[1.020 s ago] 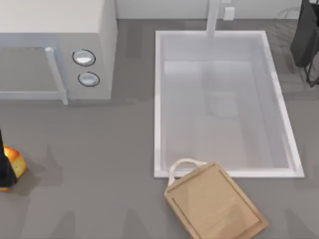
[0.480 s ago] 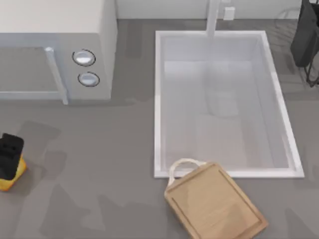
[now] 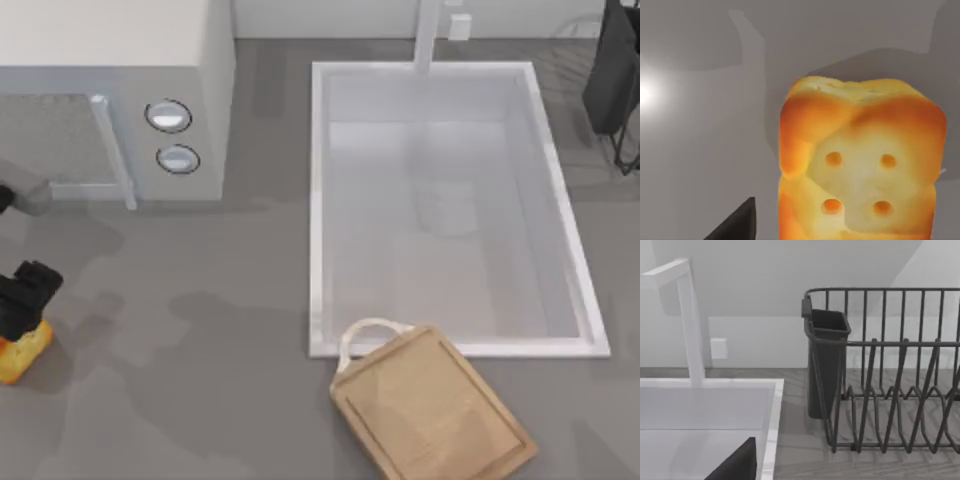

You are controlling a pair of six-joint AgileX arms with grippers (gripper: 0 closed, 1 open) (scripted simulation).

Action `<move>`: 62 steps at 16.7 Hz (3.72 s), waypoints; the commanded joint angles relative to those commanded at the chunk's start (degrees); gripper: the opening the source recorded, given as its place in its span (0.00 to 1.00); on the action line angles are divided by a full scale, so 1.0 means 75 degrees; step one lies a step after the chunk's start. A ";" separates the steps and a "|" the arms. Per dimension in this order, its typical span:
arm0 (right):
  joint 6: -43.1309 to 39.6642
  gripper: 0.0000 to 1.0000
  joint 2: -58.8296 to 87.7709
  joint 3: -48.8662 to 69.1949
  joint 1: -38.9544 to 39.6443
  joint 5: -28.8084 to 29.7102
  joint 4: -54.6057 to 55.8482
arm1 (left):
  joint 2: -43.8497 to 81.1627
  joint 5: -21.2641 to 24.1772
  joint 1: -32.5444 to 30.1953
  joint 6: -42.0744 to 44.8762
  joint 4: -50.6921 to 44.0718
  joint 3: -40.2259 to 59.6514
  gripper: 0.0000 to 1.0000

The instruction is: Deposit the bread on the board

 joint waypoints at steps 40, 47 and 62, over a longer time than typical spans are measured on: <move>0.0000 1.00 0.0000 0.0000 0.0000 0.0000 0.0000 | 0.2059 -0.0152 0.0173 0.0409 0.1410 -0.0363 0.00; 0.0000 1.00 0.0000 0.0000 0.0000 0.0000 0.0000 | 0.2036 -0.0146 0.0160 0.0415 0.1387 -0.0336 0.00; 0.0000 1.00 0.0000 0.0000 0.0000 0.0000 0.0000 | 0.0929 -0.0155 0.0145 0.0387 -0.1636 0.1546 0.00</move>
